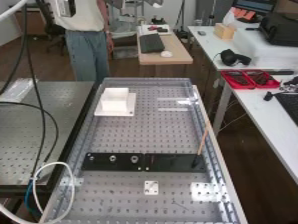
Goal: Grab the larger nut and place it in the white container
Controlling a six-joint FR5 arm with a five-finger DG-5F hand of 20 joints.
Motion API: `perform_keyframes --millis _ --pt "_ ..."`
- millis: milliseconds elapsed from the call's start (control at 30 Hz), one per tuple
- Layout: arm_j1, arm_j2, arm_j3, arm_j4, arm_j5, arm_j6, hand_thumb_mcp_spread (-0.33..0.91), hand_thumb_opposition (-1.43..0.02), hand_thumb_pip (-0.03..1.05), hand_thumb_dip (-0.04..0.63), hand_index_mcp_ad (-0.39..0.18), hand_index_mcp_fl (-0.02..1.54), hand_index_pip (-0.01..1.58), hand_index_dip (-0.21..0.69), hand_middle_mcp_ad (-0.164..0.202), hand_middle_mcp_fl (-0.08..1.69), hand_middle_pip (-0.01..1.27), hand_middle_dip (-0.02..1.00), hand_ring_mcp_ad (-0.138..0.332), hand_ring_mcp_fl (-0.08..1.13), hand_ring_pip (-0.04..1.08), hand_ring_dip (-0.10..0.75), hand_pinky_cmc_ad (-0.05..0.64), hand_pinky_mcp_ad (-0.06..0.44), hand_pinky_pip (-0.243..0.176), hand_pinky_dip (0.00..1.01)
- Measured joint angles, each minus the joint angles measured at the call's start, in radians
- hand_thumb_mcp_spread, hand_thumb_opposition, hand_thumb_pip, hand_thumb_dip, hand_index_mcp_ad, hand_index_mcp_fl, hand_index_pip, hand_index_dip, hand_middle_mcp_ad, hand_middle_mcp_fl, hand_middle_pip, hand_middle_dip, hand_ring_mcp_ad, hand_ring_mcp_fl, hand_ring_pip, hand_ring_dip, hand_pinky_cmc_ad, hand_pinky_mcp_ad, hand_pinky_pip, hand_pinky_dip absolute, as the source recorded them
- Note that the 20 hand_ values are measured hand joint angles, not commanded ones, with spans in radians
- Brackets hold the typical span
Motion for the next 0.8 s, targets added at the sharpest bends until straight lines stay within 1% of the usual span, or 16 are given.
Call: perform_keyframes --millis 67,100,167,200,233,300,367,433,467,533,567,600,633,667,700,800 --pt "0.000 0.000 -0.009 -0.001 0.007 -0.002 0.21 -0.71 0.52 0.080 -0.023 0.04 0.10 0.000 0.019 0.08 0.11 0.20 0.138 0.00 0.07 0.103 0.278 0.279 -0.063 0.52" --pt "0.000 0.000 -0.018 -0.001 0.013 -0.001 0.21 -0.72 0.55 0.079 -0.024 0.04 0.10 0.000 0.019 0.10 0.12 0.20 0.138 0.00 0.08 0.103 0.300 0.278 -0.063 0.54" --pt "0.000 0.001 -0.036 0.003 0.022 0.003 0.20 -0.73 0.55 0.087 -0.023 0.04 0.10 0.000 0.021 0.11 0.12 0.21 0.152 0.00 0.08 0.103 0.295 0.295 -0.075 0.55" --pt "0.000 0.001 -0.052 0.011 0.031 0.006 0.21 -0.74 0.55 0.096 -0.023 0.04 0.10 0.000 0.031 0.11 0.12 0.21 0.150 0.00 0.09 0.110 0.316 0.295 -0.075 0.55" --pt "0.000 0.002 -0.070 0.019 0.041 0.007 0.21 -0.74 0.55 0.096 -0.024 0.04 0.10 0.000 0.035 0.11 0.12 0.21 0.154 0.00 0.09 0.113 0.318 0.291 -0.075 0.56" --pt "0.000 0.004 -0.101 0.036 0.057 0.008 0.19 -0.76 0.55 0.093 -0.024 0.04 0.10 0.000 0.038 0.12 0.12 0.21 0.157 0.00 0.09 0.113 0.312 0.307 -0.075 0.57" --pt "-0.001 0.008 -0.137 0.059 0.076 0.010 0.19 -0.76 0.56 0.093 -0.024 0.04 0.10 0.000 0.038 0.12 0.12 0.21 0.154 0.00 0.09 0.113 0.312 0.311 -0.075 0.57" --pt "-0.004 0.015 -0.187 0.096 0.098 0.009 0.19 -0.77 0.56 0.093 -0.024 0.04 0.10 0.000 0.038 0.12 0.12 0.22 0.154 0.00 0.09 0.119 0.328 0.314 -0.073 0.57" --pt "-0.005 0.017 -0.199 0.107 0.103 0.009 0.19 -0.79 0.56 0.113 -0.024 0.05 0.10 -0.002 0.038 0.12 0.12 0.22 0.154 0.00 0.08 0.115 0.328 0.314 -0.084 0.58" --pt "-0.012 0.027 -0.257 0.157 0.124 0.009 0.19 -0.79 0.60 0.112 -0.024 0.05 0.10 -0.007 0.040 0.12 0.12 0.22 0.155 0.00 0.09 0.119 0.328 0.314 -0.089 0.58" --pt "-0.014 0.028 -0.269 0.167 0.128 0.009 0.19 -0.79 0.63 0.113 -0.024 0.05 0.11 -0.012 0.040 0.13 0.12 0.22 0.159 0.00 0.09 0.119 0.330 0.314 -0.089 0.58" --pt "-0.018 0.033 -0.298 0.195 0.137 0.010 0.19 -0.80 0.64 0.110 -0.023 0.05 0.12 -0.010 0.040 0.12 0.12 0.23 0.155 0.00 0.09 0.119 0.330 0.312 -0.089 0.58" --pt "-0.023 0.036 -0.322 0.217 0.144 0.010 0.19 -0.81 0.64 0.110 -0.023 0.05 0.12 -0.030 0.045 0.13 0.12 0.22 0.155 0.00 0.08 0.115 0.330 0.311 -0.091 0.58" --pt "-0.026 0.038 -0.336 0.231 0.149 0.010 0.19 -0.81 0.64 0.113 -0.024 0.05 0.12 -0.024 0.045 0.12 0.12 0.22 0.155 0.00 0.10 0.115 0.330 0.311 -0.091 0.58" --pt "-0.032 0.039 -0.355 0.250 0.156 0.010 0.19 -0.80 0.65 0.126 -0.023 0.05 0.15 -0.044 0.047 0.13 0.12 0.22 0.155 0.00 0.10 0.115 0.330 0.314 -0.091 0.58" --pt "-0.051 0.038 -0.401 0.292 0.176 0.015 0.19 -0.82 0.66 0.126 -0.023 0.05 0.23 -0.061 0.051 0.12 0.12 0.22 0.161 0.00 0.10 0.115 0.330 0.312 -0.091 0.58"
